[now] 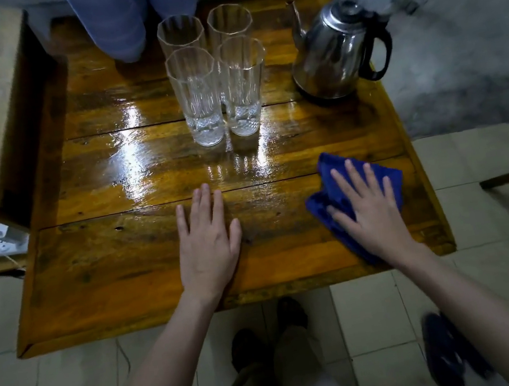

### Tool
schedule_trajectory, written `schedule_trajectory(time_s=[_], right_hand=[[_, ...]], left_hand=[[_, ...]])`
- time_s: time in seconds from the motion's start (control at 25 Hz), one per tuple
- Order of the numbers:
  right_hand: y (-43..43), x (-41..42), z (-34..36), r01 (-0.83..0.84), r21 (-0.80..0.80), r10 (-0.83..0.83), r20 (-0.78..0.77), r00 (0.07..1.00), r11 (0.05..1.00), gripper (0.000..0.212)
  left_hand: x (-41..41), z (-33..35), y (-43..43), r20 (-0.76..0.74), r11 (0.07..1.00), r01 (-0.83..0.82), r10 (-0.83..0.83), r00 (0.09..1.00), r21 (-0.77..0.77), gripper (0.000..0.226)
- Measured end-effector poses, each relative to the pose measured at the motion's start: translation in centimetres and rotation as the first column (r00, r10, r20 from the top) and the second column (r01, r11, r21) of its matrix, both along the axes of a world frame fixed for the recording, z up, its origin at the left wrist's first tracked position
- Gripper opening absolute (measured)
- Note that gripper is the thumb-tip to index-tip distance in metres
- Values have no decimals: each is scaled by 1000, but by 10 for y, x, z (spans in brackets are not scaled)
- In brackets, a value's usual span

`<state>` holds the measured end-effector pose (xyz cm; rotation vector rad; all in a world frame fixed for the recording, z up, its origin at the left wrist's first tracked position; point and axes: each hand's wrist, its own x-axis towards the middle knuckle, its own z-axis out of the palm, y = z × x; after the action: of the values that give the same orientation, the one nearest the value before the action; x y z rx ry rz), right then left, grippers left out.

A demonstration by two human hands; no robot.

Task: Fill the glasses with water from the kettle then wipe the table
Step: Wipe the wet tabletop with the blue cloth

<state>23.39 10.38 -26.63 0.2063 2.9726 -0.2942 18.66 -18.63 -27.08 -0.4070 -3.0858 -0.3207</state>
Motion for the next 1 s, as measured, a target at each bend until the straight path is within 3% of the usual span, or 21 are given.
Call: schedule_trajectory(time_s=[0.08, 0.16, 0.4, 0.56, 0.8, 1.0], right_hand=[[-14, -26, -2, 141, 13, -141, -22, 990, 990, 75], [-41, -48, -5, 148, 18, -147, -40, 988, 989, 71], [-105, -39, -6, -247, -26, 243, -93, 965, 969, 68], [-75, 6, -7, -390, -17, 389, -61, 919, 921, 72], [0, 17, -1, -285, 24, 286, -32, 958, 958, 76], [7, 7, 5, -277, 57, 274, 62, 960, 959, 80]], left_hand=[[-2, 2, -1, 4, 1000, 1, -1, 1000, 0, 62], [-3, 2, -1, 3, 1000, -2, 2, 1000, 3, 62], [-4, -1, -2, -8, 1000, -9, 9, 1000, 18, 61], [-4, -1, -1, 1, 1000, -13, 13, 1000, 15, 62], [-3, 2, -1, -1, 1000, -3, 3, 1000, 22, 62], [-4, 4, -3, 43, 1000, 23, -23, 999, -13, 64]])
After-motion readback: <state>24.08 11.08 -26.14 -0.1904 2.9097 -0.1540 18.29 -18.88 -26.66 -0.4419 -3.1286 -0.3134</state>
